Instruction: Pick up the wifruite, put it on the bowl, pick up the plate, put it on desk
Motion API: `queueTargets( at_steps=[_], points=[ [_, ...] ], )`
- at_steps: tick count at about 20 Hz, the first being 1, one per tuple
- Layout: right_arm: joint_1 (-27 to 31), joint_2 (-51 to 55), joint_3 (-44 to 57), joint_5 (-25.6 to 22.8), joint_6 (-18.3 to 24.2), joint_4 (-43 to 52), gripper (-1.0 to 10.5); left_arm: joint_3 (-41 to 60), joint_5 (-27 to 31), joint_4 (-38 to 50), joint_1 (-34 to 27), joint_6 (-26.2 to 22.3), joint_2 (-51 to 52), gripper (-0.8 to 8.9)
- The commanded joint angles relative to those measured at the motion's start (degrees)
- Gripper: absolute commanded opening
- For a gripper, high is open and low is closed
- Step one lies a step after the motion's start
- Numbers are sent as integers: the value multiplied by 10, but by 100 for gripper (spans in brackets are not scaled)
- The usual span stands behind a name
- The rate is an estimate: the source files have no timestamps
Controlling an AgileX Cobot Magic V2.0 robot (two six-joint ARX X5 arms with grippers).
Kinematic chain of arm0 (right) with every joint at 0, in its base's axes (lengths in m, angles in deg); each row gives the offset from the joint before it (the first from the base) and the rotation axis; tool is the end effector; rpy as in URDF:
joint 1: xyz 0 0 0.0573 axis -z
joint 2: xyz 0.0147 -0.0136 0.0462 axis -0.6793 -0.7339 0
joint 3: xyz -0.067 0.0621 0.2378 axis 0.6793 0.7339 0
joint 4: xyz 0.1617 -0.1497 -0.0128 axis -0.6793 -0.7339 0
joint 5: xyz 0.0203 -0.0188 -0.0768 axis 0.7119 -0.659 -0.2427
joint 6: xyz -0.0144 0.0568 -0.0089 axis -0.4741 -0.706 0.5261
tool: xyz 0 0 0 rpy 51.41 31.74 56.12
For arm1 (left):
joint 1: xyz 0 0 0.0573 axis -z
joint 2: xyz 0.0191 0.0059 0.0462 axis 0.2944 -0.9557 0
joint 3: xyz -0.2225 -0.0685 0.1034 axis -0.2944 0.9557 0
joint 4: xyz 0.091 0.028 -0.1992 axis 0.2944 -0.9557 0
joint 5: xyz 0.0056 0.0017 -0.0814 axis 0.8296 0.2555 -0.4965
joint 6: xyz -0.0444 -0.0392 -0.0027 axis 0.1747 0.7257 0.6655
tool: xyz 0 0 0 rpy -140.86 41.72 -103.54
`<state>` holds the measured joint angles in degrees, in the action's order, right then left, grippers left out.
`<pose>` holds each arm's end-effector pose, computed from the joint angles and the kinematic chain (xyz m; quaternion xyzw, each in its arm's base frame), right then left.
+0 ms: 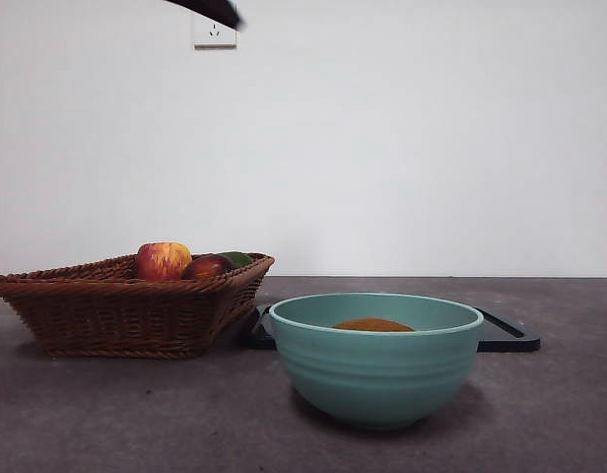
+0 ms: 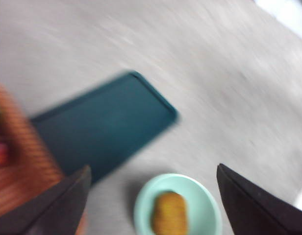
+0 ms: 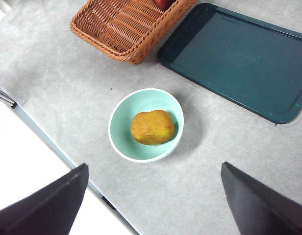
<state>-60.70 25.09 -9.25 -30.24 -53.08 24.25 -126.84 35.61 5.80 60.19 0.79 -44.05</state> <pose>0.0869 0.0462 0.3214 0.0148 0.3787 0.3587 0.8531 0.1621 -0.1554 0.3544 0.0123 0.2862 -0.3637 0.8864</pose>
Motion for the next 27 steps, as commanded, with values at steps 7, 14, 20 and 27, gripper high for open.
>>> queueTargets(
  at_steps=[7, 14, 20, 27],
  points=[
    [-2, -2, -12, 0, -5, 2, 432, 7, -13, -93, -116, -9, 127, 411],
    [-2, -2, -12, 0, -5, 2, 432, 154, -129, -108, -131, -10, 252, 410],
    [-2, -2, -12, 0, -6, -5, 432, 197, -219, -186, -130, -33, 299, 406],
    [-2, -3, -12, 0, -6, -17, 432, 197, -219, -193, -130, -35, 302, 405]
  ],
)
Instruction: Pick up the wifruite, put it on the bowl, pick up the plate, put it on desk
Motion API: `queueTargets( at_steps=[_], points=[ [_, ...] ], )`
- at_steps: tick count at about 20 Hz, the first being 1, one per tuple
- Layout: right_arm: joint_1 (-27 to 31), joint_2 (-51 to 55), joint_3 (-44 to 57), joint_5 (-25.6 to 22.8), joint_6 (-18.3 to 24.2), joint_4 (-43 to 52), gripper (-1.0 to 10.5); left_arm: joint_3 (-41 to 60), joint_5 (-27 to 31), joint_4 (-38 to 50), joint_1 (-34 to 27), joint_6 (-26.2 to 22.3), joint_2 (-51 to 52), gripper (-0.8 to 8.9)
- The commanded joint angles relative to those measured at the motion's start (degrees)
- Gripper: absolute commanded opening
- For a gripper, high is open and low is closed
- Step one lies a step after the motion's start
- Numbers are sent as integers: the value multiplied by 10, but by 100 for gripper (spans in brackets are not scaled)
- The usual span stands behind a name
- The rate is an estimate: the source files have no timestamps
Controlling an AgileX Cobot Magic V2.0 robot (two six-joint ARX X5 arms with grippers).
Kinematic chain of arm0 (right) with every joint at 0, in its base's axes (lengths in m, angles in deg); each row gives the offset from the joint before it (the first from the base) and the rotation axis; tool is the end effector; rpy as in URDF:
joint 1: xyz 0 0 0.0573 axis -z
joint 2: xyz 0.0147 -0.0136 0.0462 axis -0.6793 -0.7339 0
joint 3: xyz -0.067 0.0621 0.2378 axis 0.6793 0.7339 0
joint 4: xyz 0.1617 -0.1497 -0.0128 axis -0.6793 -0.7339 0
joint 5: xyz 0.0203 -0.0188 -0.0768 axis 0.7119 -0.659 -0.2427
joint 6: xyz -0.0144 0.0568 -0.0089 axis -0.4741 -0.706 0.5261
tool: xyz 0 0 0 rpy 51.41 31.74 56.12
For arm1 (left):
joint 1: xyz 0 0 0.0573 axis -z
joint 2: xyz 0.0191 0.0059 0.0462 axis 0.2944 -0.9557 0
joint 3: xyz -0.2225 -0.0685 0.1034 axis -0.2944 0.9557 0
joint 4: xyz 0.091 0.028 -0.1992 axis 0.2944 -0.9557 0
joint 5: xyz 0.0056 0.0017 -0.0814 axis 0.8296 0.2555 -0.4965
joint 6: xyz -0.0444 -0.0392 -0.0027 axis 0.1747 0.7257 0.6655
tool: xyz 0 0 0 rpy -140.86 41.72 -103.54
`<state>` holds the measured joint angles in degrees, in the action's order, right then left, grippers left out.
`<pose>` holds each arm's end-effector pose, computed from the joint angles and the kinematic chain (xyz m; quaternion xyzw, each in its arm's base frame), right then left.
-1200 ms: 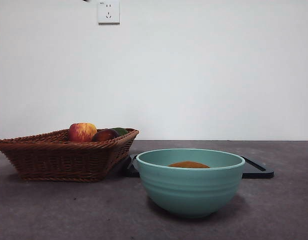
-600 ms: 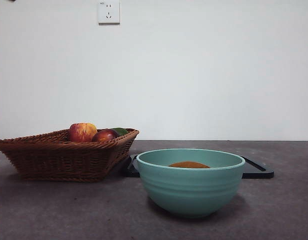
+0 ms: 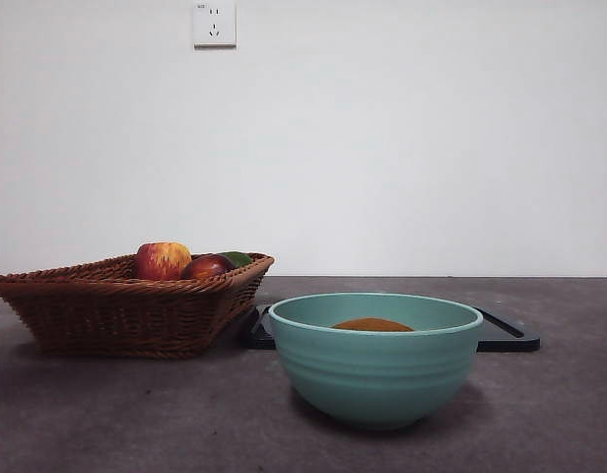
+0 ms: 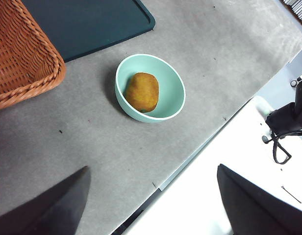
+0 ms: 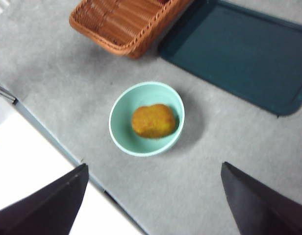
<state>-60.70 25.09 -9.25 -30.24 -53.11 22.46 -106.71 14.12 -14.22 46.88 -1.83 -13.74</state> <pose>0.0847 0.0455 0.3192 0.0162 0.3931 0.3565 0.8474 0.0693 -0.0587 0.2977 -0.0410 0.3774 -0.4134 0.8276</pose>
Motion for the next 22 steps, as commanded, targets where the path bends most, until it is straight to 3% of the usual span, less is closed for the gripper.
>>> queueTargets(
  at_steps=[1, 6, 11, 14, 22],
  points=[
    [-2, -3, -12, 0, -6, 0, 432, -4, -4, 7, 3, -9, -1, 405],
    [-4, -17, 10, 1, -48, 4, 431, -4, -4, 12, 3, -9, -1, 406],
    [-34, -37, 130, -2, -153, 141, 430, -4, -4, 11, 3, -9, -1, 406],
    [-70, -69, 181, -37, -193, 224, 358, -4, -4, 19, 3, -9, -1, 406],
    [-156, -220, 191, -135, -230, 351, 259, -4, -4, 26, 3, -9, -1, 406]
  ],
)
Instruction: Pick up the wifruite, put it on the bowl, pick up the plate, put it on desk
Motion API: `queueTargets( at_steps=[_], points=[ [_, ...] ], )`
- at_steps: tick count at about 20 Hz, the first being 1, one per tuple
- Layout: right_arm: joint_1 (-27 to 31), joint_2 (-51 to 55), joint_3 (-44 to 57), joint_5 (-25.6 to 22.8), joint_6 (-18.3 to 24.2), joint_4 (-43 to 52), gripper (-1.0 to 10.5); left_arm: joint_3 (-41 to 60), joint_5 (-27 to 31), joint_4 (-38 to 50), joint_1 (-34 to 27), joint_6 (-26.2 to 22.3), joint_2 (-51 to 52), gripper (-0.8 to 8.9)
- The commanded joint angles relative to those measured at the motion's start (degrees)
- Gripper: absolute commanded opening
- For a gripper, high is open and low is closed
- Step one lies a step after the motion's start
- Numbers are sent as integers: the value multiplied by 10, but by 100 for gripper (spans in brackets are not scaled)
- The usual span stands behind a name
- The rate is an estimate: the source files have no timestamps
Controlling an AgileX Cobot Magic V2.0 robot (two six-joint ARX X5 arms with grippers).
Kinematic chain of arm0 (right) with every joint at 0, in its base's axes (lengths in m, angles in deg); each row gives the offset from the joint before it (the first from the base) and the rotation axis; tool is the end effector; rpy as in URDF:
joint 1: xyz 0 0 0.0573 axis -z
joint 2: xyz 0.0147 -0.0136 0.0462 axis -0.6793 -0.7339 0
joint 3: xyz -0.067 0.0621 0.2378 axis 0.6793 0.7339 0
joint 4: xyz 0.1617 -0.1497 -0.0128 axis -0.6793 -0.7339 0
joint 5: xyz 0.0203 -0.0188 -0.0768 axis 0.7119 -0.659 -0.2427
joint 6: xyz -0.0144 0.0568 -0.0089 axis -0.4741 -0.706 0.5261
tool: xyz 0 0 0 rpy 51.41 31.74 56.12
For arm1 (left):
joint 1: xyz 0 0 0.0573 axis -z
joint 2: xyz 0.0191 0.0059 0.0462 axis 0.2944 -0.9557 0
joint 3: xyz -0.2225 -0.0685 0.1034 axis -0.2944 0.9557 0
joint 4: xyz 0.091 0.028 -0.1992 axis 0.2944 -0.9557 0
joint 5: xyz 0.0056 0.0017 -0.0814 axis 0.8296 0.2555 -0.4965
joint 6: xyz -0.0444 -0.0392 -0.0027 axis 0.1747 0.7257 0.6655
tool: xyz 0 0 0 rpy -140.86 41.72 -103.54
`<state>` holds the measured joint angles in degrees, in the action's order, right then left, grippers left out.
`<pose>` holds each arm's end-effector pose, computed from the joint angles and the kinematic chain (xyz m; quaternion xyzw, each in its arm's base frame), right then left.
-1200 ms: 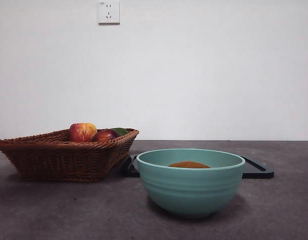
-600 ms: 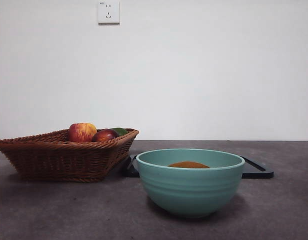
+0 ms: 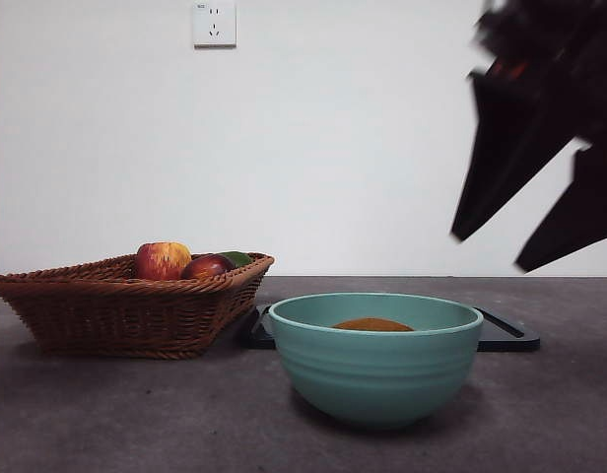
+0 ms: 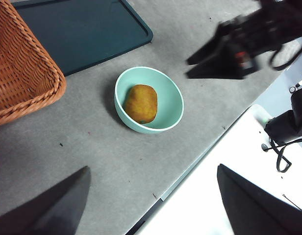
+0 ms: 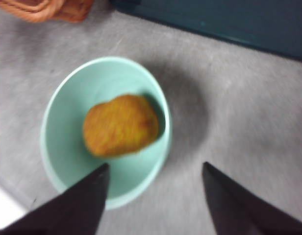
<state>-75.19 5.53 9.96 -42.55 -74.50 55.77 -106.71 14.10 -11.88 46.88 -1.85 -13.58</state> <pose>0.1537 0.1090 0.2184 0.0703 0.4923 0.2787 0.8216 0.0712 -0.0598 0.3011 -0.0420 0.3571 -0.4184 0.8341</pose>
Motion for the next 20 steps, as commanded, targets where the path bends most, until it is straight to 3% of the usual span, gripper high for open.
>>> queueTargets(
  at_steps=[1, 5, 14, 20],
  points=[
    [-18, -42, -1, -18, -19, 31, 257, -4, -4, 3, 3, -8, -2, 406],
    [-31, -94, -2, -47, -24, 67, 189, -4, -4, 3, 3, -8, -2, 406],
    [-31, -133, -2, -48, -26, 103, 23, -4, -4, 2, 3, -9, -2, 406],
    [-34, -131, -9, -42, -25, 103, 11, -4, -4, 2, 3, -9, -2, 406]
  ],
)
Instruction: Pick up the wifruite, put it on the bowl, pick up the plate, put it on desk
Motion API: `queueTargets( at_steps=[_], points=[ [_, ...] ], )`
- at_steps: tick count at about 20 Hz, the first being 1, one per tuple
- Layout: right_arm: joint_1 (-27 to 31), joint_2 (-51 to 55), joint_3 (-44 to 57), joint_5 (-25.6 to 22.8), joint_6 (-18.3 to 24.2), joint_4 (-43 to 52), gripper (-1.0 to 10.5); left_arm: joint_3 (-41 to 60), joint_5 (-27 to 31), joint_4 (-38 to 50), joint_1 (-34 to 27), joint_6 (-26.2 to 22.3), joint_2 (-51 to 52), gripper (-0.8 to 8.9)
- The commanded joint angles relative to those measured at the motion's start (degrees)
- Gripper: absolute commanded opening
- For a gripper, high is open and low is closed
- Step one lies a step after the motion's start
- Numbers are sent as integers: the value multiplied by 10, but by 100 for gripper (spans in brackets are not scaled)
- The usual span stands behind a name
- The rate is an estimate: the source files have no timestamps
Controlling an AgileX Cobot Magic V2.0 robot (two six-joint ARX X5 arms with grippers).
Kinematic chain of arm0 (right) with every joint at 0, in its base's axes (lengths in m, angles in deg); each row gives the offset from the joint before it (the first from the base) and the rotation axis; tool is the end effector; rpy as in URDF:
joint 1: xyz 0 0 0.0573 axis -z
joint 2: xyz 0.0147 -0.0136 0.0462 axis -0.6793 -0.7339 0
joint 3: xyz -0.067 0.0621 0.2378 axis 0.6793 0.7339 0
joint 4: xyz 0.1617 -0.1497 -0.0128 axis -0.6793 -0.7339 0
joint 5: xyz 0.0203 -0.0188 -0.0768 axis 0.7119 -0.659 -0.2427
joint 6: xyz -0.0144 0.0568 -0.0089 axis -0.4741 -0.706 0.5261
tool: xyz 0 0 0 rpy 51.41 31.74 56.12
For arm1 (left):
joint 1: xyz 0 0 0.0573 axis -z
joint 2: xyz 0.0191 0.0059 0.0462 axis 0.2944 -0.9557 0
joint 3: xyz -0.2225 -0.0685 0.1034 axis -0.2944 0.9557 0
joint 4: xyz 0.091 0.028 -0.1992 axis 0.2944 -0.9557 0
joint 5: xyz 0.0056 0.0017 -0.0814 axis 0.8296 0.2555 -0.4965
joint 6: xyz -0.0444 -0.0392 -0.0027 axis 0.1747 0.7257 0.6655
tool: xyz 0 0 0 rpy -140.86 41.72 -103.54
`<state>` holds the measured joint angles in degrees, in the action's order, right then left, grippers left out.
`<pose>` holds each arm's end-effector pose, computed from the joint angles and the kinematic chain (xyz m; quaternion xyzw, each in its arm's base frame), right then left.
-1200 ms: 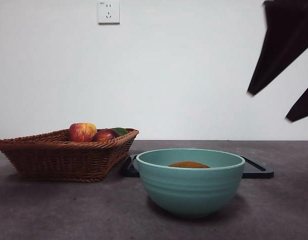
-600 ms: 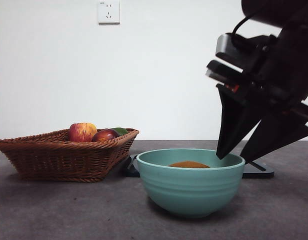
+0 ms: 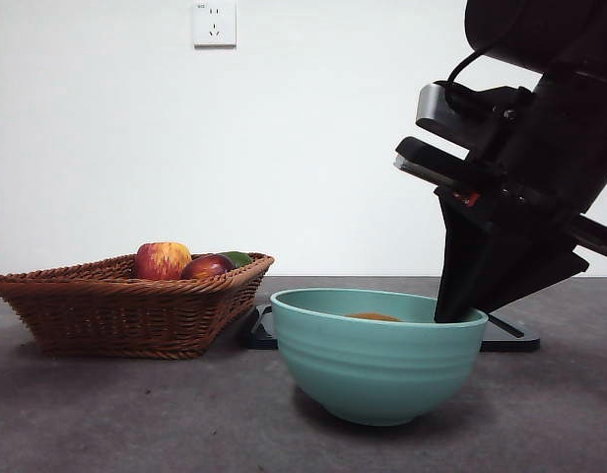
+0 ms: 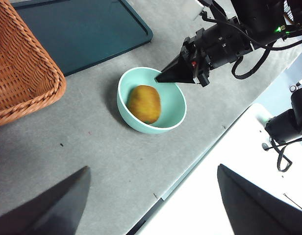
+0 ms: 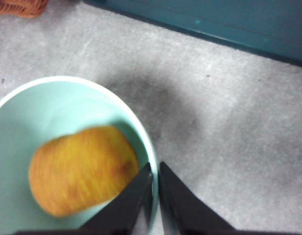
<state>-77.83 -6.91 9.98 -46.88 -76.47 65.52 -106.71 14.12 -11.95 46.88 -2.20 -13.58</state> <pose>0.1801 0.1346 0.1877 0.0530 0.5094 0.2513 0.8213 0.0711 -0.0597 0.3010 -0.0394 0.3563 -0.4192 0.8341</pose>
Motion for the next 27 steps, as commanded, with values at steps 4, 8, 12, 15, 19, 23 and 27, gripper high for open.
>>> queueTargets(
  at_steps=[4, 8, 12, 15, 19, 23, 27],
  points=[
    [-10, -7, -69, 0, 14, -27, 11, -4, -4, 3, 3, -7, -2, 406],
    [13, -21, -151, -17, 62, -66, 11, -4, -4, 3, 3, -7, -2, 406],
    [53, -84, -233, -16, 94, -86, 11, -4, -4, 2, 3, -8, -2, 406],
    [73, -141, -280, -16, 109, -85, 11, -4, -4, 0, 3, -7, -2, 406],
    [96, -210, -318, -14, 125, -71, 11, -4, -4, 0, 3, -10, -2, 406],
    [117, -263, -330, -13, 128, -38, 11, -4, -4, -1, 3, -9, -2, 406],
    [132, -289, -330, -13, 128, -17, 11, -4, -4, -1, 3, -9, -2, 406]
  ],
)
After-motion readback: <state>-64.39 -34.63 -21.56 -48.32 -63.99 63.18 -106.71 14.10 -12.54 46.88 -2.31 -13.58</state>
